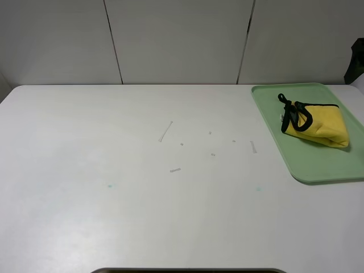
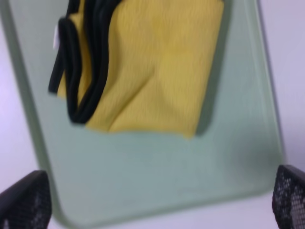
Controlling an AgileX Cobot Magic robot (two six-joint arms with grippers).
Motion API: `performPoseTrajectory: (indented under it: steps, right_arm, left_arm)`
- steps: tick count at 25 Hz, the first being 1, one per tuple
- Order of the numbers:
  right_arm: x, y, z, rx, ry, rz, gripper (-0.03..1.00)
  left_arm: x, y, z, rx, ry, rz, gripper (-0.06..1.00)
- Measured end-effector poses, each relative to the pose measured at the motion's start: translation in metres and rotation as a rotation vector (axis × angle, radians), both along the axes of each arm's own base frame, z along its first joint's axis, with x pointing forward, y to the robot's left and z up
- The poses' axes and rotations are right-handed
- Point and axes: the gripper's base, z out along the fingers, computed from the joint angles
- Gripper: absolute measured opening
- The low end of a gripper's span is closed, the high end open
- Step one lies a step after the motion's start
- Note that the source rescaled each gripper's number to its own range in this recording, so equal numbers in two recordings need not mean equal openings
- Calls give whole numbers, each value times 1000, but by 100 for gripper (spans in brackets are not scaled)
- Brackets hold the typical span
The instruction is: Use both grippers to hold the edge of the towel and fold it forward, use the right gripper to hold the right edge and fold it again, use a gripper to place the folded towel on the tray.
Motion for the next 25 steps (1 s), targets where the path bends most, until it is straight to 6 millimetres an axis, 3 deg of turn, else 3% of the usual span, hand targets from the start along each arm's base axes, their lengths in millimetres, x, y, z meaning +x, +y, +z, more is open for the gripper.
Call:
performPoseTrajectory:
  steps: [9,18,25]
  right_arm:
    - [-51,10,42,15,-4,-1,100]
    - [-130,25,70,3,-141,-13,100]
    - [-192,36,77,-12,-263,-20,100]
  left_arm:
    - [0,0,0,0,0,0,100]
    - [0,0,0,0,0,0,100]
    - [0,0,0,2,-2,1,100]
